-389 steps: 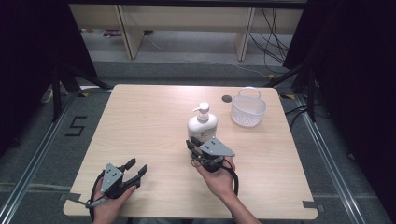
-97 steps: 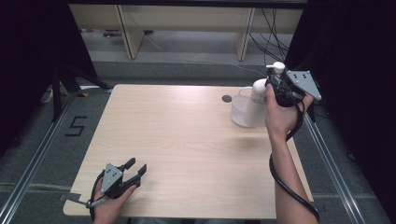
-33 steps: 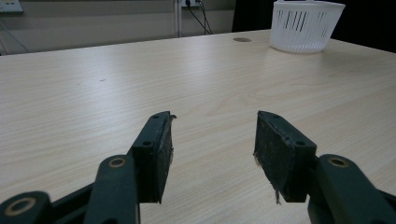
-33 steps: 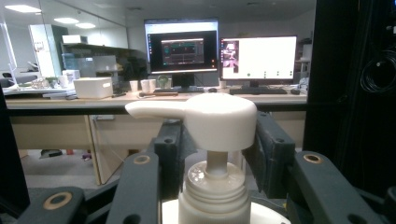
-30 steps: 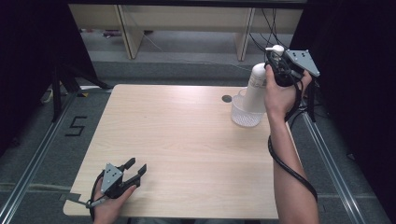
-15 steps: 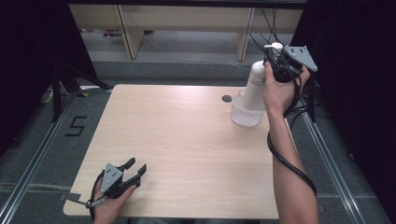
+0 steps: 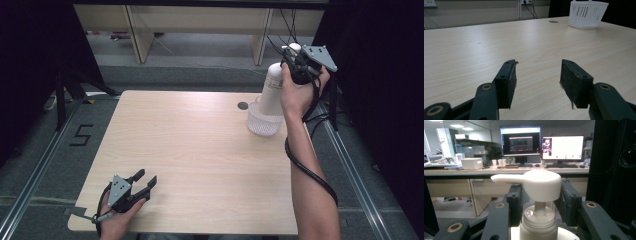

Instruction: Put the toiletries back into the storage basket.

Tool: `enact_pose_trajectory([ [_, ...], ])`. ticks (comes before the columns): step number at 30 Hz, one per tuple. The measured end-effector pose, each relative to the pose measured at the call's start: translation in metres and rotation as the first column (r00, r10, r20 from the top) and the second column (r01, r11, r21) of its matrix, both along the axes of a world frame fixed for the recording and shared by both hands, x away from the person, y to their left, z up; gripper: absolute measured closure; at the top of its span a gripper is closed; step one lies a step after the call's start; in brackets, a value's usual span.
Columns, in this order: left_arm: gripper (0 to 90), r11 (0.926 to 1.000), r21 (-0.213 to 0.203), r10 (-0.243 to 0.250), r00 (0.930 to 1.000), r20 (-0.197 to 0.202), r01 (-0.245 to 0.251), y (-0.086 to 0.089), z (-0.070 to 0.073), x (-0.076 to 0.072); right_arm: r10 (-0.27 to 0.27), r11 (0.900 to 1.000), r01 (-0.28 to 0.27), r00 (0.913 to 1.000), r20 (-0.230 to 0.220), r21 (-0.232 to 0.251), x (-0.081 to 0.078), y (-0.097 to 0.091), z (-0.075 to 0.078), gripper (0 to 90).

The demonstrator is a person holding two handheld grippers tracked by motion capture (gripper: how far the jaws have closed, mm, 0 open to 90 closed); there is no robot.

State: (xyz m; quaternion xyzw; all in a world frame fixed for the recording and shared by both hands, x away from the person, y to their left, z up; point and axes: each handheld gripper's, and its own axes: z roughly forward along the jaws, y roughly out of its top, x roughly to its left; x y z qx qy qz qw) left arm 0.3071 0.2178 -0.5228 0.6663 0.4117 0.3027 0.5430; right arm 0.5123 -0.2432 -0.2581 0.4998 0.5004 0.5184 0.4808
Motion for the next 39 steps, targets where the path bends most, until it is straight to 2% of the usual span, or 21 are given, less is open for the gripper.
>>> enact_pose_trajectory([
  [15, 46.0, 1.0, -0.002, -0.001, 1.0, 0.001, 0.001, 0.0, 0.0, 0.0, -0.012, 0.9999, 0.012, 0.9996, -0.026, -0.004, 0.008, -0.004, -0.005, 60.1],
  [33, 45.9, 1.0, -0.003, -0.003, 1.0, 0.002, 0.003, 0.0, 0.0, 0.0, -0.019, 0.9998, 0.019, 0.9973, -0.071, -0.003, 0.018, -0.005, -0.02, 60.1],
  [34, 46.0, 1.0, -0.002, -0.003, 1.0, 0.002, 0.003, 0.0, 0.0, 0.0, -0.022, 0.9997, 0.023, 0.9968, -0.077, 0.013, 0.019, -0.004, -0.021, 60.1],
  [35, 46.0, 1.0, -0.002, -0.003, 1.0, 0.001, 0.003, 0.0, 0.0, 0.0, -0.02, 0.9998, 0.02, 0.9971, -0.074, -0.001, 0.02, -0.004, -0.022, 60.1],
  [39, 46.0, 1.0, -0.002, -0.003, 1.0, 0.001, 0.003, 0.0, 0.0, 0.0, -0.022, 0.9997, 0.022, 0.9964, -0.081, 0.0, 0.021, -0.004, -0.024, 60.1],
])
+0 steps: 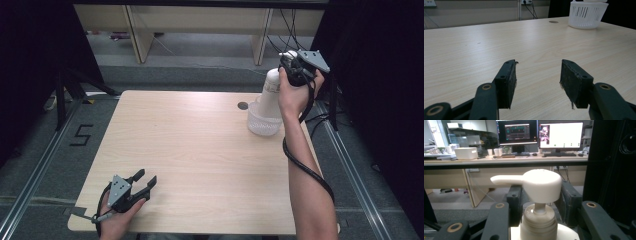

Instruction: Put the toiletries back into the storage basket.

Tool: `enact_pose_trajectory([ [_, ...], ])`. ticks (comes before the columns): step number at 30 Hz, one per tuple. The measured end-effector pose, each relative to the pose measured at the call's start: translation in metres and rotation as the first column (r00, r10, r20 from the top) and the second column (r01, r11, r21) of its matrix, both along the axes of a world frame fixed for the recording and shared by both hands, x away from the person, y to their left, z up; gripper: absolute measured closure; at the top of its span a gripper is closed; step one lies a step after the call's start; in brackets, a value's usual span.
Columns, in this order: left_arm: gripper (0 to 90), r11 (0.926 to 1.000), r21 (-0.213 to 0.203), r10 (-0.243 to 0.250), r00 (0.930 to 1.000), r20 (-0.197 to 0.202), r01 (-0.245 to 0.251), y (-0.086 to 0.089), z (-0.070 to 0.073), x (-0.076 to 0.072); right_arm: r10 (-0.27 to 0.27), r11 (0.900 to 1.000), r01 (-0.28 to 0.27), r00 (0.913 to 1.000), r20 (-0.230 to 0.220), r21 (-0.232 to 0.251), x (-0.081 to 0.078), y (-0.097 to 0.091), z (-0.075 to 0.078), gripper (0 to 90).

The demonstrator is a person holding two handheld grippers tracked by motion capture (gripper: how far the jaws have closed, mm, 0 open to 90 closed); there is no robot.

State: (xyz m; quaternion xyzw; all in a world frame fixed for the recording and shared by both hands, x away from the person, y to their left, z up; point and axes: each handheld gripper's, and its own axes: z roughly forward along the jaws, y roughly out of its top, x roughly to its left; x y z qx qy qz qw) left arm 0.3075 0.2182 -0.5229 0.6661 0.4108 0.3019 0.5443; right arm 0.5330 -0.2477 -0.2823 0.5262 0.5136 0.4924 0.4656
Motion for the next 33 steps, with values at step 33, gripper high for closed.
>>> enact_pose_trajectory([
  [33, 45.9, 1.0, -0.003, -0.001, 1.0, -0.003, 0.001, 0.0, 0.0, 0.0, 0.001, 1.0, -0.001, 0.9973, -0.074, 0.008, 0.006, 0.003, -0.027, 60.1],
])
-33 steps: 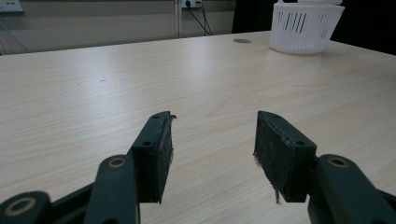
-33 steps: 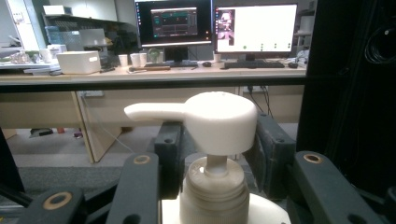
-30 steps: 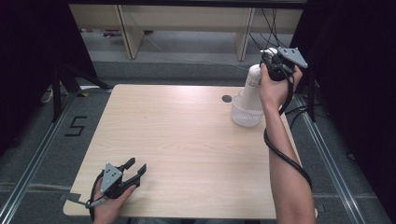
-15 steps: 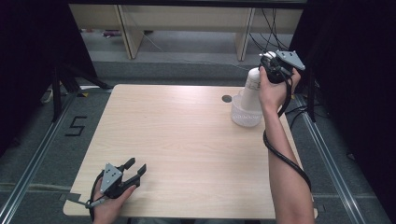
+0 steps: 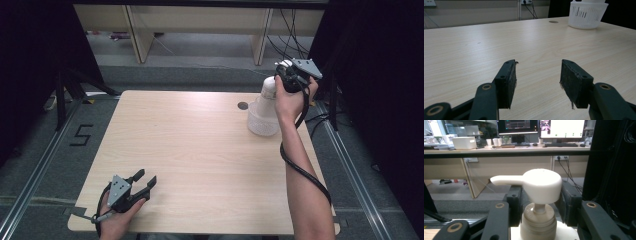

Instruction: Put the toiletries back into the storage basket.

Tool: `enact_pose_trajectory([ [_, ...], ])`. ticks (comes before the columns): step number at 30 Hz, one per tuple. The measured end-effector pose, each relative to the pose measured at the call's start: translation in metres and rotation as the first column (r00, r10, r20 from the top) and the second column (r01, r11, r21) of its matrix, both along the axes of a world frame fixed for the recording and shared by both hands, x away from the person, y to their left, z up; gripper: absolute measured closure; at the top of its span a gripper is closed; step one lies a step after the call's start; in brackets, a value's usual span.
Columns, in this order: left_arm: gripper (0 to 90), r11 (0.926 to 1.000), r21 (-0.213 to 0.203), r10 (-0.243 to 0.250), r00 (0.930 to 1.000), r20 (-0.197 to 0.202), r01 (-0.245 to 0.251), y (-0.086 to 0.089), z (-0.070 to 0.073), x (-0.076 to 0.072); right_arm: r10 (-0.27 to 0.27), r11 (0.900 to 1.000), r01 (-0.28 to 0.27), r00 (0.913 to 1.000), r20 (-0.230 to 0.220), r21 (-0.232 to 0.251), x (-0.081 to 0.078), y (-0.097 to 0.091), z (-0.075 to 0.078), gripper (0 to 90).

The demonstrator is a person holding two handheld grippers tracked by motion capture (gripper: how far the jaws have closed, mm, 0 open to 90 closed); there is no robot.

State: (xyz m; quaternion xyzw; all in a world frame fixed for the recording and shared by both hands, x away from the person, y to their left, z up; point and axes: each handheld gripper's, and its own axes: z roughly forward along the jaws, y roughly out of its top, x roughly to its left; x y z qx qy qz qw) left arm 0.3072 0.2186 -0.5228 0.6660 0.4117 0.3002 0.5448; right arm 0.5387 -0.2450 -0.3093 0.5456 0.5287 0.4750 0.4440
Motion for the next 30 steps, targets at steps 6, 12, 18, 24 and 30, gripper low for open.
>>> enact_pose_trajectory([
  [6, 45.9, 1.0, -0.001, 0.003, 1.0, -0.001, -0.003, 0.0, 0.0, 0.0, 0.007, 0.9998, -0.008, 0.9999, -0.009, -0.019, 0.001, -0.002, -0.007, 60.1],
  [12, 45.9, 1.0, -0.001, 0.003, 1.0, 0.0, -0.003, 0.0, 0.0, 0.0, 0.007, 0.9999, -0.008, 0.9995, -0.032, -0.014, 0.002, -0.001, -0.017, 60.1],
  [18, 45.9, 1.0, -0.004, 0.002, 1.0, -0.001, -0.002, 0.0, 0.0, 0.0, 0.007, 1.0, -0.007, 0.9989, -0.047, -0.001, 0.003, 0.001, -0.022, 60.1],
  [24, 45.9, 1.0, -0.001, 0.001, 1.0, -0.002, -0.001, 0.0, 0.0, 0.0, 0.014, 0.9997, -0.016, 0.9978, -0.064, -0.02, 0.004, 0.0, -0.028, 60.1],
  [30, 45.9, 1.0, -0.001, 0.003, 1.0, -0.001, -0.003, 0.0, 0.0, 0.0, 0.013, 0.9998, -0.014, 0.9965, -0.082, -0.012, 0.005, 0.002, -0.035, 60.1],
])
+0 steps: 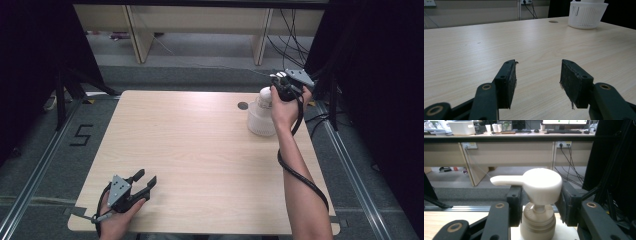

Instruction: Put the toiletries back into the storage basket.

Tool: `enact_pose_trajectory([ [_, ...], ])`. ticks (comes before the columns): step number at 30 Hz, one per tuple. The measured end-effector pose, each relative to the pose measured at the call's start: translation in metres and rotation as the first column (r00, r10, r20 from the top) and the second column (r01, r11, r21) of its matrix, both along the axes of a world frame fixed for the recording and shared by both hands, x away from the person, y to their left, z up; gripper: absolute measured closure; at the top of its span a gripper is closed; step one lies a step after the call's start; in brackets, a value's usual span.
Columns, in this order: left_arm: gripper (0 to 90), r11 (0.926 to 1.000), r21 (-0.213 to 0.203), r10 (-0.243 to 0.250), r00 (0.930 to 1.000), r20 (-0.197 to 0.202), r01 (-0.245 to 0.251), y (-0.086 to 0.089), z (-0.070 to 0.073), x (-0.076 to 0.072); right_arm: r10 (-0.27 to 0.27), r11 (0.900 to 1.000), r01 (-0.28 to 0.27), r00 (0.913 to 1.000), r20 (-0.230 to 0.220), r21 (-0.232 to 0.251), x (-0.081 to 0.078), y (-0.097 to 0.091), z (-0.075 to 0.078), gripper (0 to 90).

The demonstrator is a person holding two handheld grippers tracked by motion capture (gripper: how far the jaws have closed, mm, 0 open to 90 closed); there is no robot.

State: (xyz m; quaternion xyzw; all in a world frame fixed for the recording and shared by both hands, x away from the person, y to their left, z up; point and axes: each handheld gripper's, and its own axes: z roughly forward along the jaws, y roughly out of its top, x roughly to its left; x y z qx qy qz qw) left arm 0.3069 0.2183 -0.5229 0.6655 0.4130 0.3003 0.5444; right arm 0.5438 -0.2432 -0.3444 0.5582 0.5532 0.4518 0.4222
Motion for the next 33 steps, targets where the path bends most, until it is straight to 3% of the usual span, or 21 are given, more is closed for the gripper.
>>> enact_pose_trajectory([
  [2, 45.9, 1.0, 0.0, -0.002, 1.0, 0.0, 0.002, 0.0, 0.0, -0.0001, 0.005, 0.9997, -0.005, 1.0, 0.003, -0.024, 0.0006, -0.0013, -0.0027, 60.1],
  [5, 45.9, 1.0, -0.001, -0.002, 1.0, 0.0, 0.002, 0.0, 0.0, -0.0001, 0.0, 1.0, 0.0, 0.9999, -0.013, -0.001, 0.0007, 0.0, -0.0051, 60.0],
  [7, 45.9, 1.0, 0.0, -0.002, 1.0, -0.001, 0.002, -0.0001, 0.0, -0.0002, 0.008, 0.9997, -0.008, 0.9999, -0.009, -0.022, 0.0012, -0.0017, -0.0063, 60.0],
  [13, 45.9, 1.0, 0.0, -0.002, 1.0, -0.001, 0.002, -0.0004, 0.0, -0.0003, 0.005, 0.9999, -0.006, 0.9997, -0.024, -0.015, 0.0014, -0.001, -0.0087, 60.0],
  [19, 45.9, 1.0, 0.0, -0.005, 1.0, 0.002, 0.005, -0.0008, 0.0, -0.0003, 0.009, 0.9992, -0.01, 0.9999, -0.013, -0.04, 0.0019, -0.0018, -0.01, 60.0],
  [20, 45.9, 1.0, 0.0, -0.005, 1.0, 0.002, 0.005, -0.0006, 0.0, -0.0003, 0.002, 0.9998, -0.002, 0.9998, -0.021, -0.021, 0.0012, 0.0003, -0.0097, 60.0],
  [25, 45.9, 0.9999, -0.003, -0.015, 0.9998, 0.014, 0.015, -0.0003, -0.0006, 0.0009, 0.018, 0.9984, -0.018, 0.9998, -0.008, -0.053, 0.0017, 0.0007, -0.0108, 59.8],
  [32, 45.8, 0.9999, -0.006, -0.013, 0.9999, 0.011, 0.013, -0.0002, -0.0006, 0.0007, 0.012, 0.999, -0.013, 0.9996, -0.025, -0.044, 0.0007, 0.0016, -0.0107, 57.8],
  [33, 45.8, 0.9999, -0.004, -0.015, 0.9998, 0.013, 0.015, -0.0001, -0.0006, 0.0009, 0.017, 0.9981, -0.019, 0.9995, -0.026, -0.059, 0.0014, 0.0005, -0.0112, 56.6],
])
